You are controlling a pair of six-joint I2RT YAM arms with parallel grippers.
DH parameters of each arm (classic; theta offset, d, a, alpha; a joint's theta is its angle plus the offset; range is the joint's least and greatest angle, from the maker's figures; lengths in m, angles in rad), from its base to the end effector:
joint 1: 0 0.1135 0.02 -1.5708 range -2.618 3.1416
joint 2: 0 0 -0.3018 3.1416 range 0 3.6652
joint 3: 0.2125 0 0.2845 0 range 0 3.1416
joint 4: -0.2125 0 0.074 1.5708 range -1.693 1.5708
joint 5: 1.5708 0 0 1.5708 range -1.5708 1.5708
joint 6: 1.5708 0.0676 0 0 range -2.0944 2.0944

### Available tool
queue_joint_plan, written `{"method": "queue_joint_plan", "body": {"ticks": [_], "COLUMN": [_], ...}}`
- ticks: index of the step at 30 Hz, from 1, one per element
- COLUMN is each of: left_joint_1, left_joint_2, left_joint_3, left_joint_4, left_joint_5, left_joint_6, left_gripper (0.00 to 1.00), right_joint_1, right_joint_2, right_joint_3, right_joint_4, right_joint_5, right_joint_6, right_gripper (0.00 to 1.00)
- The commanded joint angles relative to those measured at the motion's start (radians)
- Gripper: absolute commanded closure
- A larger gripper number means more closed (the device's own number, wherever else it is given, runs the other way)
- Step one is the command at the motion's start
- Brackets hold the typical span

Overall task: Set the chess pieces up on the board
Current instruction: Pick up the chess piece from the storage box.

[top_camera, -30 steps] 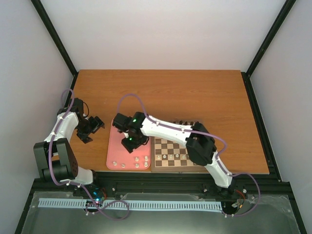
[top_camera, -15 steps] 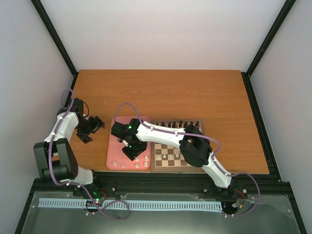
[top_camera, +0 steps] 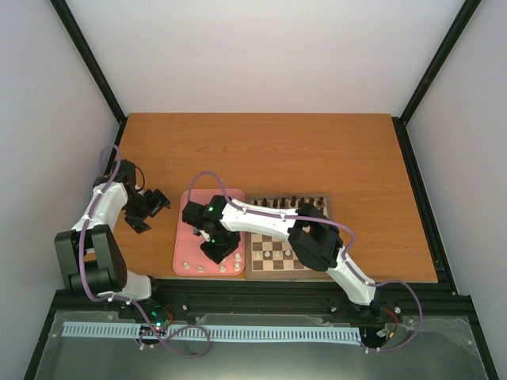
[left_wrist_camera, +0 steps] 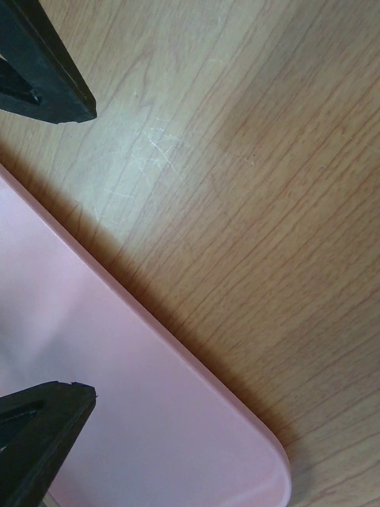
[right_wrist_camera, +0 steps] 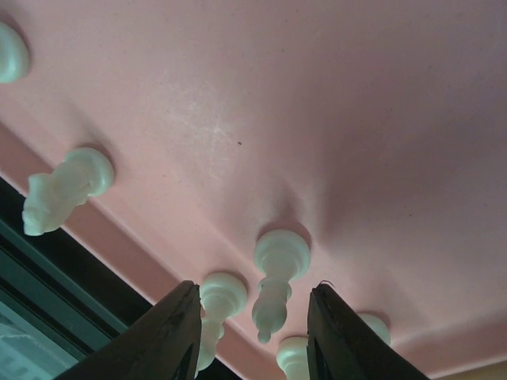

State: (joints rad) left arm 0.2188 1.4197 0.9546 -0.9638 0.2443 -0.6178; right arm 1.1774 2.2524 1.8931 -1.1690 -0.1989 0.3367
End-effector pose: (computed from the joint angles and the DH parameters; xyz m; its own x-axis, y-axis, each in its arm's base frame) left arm 0.2669 0.0426 0.2026 -0.6851 -0.7281 0.0234 -0.7042 0.6537 -0.2771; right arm 0.1784 0.4647 0.1661 -0.6617 -0.7494 0.0251 -0.7311 0.6522 0.2004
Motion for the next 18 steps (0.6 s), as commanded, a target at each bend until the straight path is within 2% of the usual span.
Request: {"method": "queue_joint_plan", "body": {"ticks": [1,7,12,18], "left_joint_1": [0.002,0.002,0.002,0.001], "left_joint_2": [-0.027,-0.027,-0.025,-0.028], "left_joint_3": [-0.002,0.000,0.005,0.003], "left_joint_4": [0.010,0.008,0.009,0.009], "left_joint_5": [0.007,0.006,0.009,0.010], "left_joint_6": [-0.010,-0.010,-0.010,-0.010], "left_gripper": [0.00,0.00,0.00,0.00], "right_joint_1": [0.000,-0.002,-0.002,-0.009], "right_joint_2": [0.017,0.020,0.016,-0.039], "right_joint_3": [-0.011,-0.006,-0.003,0.001], "right_joint_4": [-0.006,-0.008,-0.007,0.003], "right_joint_5": [-0.009,0.006,0.026,0.118], "right_joint_6": [-0.004,-0.001,0.002,0.025], "right_gripper": [0.64,0.79,0.96,0.97]}}
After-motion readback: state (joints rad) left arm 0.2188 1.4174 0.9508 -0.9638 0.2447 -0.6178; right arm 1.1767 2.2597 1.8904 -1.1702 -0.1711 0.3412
